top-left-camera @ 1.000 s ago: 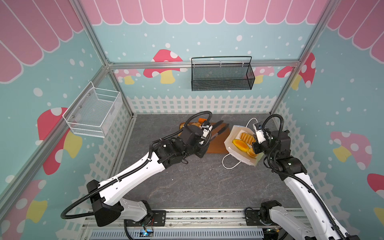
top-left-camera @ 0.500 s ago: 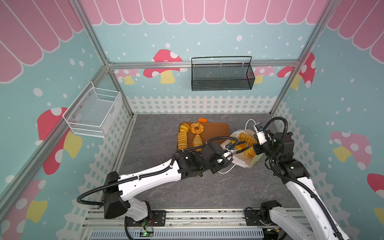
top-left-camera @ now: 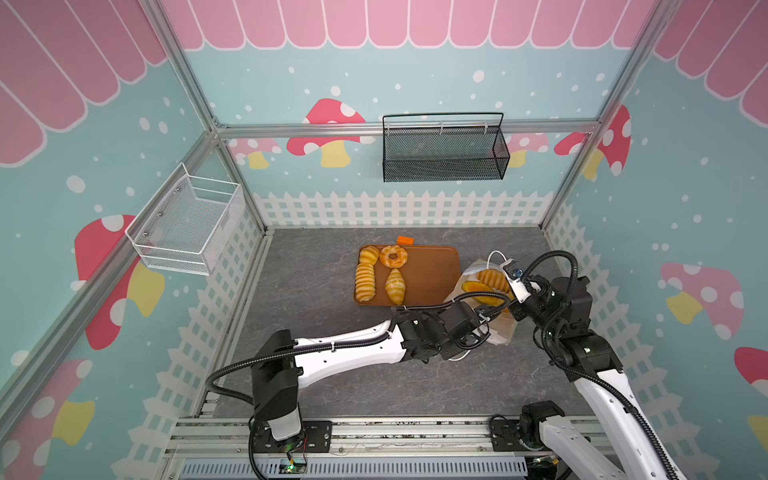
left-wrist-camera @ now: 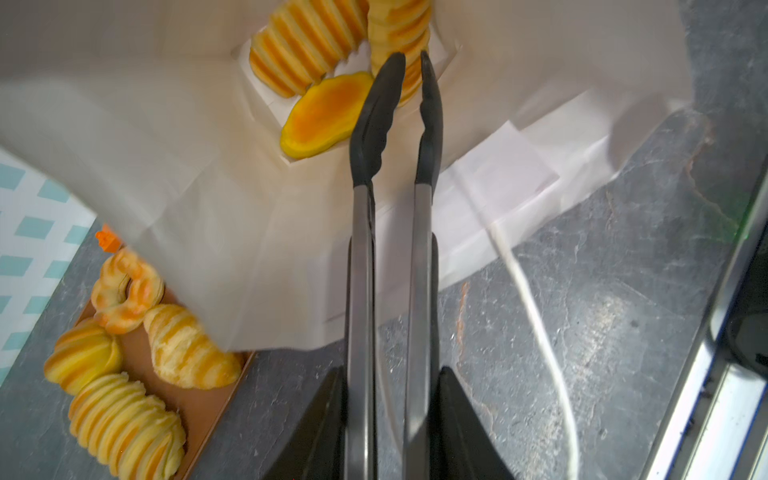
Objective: Take the fake bread out of the paper bag
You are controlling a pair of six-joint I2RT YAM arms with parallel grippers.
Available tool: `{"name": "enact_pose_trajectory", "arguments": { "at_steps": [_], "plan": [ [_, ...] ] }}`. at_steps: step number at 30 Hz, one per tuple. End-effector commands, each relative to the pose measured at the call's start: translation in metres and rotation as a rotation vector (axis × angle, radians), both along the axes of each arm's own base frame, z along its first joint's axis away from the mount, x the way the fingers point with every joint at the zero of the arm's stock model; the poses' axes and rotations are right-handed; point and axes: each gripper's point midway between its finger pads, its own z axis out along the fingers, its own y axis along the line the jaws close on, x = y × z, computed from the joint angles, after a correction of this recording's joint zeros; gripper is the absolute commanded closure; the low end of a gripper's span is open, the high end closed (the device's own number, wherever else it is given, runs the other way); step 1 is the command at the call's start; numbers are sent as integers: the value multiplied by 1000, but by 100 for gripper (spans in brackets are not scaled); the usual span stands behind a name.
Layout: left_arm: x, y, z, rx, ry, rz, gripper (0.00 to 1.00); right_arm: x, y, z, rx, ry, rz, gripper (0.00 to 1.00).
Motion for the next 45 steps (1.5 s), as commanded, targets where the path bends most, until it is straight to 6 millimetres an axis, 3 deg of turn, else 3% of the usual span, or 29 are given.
{"name": "enact_pose_trajectory", "arguments": {
  "at_steps": [1, 7, 19, 28, 39, 45],
  "plan": [
    [2, -26, 10, -45, -4, -24, 66, -3, 8, 23, -73, -118, 83, 100],
    [24, -45, 2, -10, -45, -6, 60, -3, 16, 16, -56, -94, 125, 100],
    [43, -17, -2, -33, -13, 31, 51, 1, 17, 13, -42, -89, 118, 100],
    [46, -41, -2, -95, 21, 10, 50, 2, 21, 13, -17, -83, 132, 100],
    [71, -55, 2, -191, 44, 72, 50, 2, 20, 11, 20, -60, 118, 100],
    [76, -68, -18, -203, 93, 62, 51, 6, 23, 16, 98, -60, 104, 100]
  ]
}}
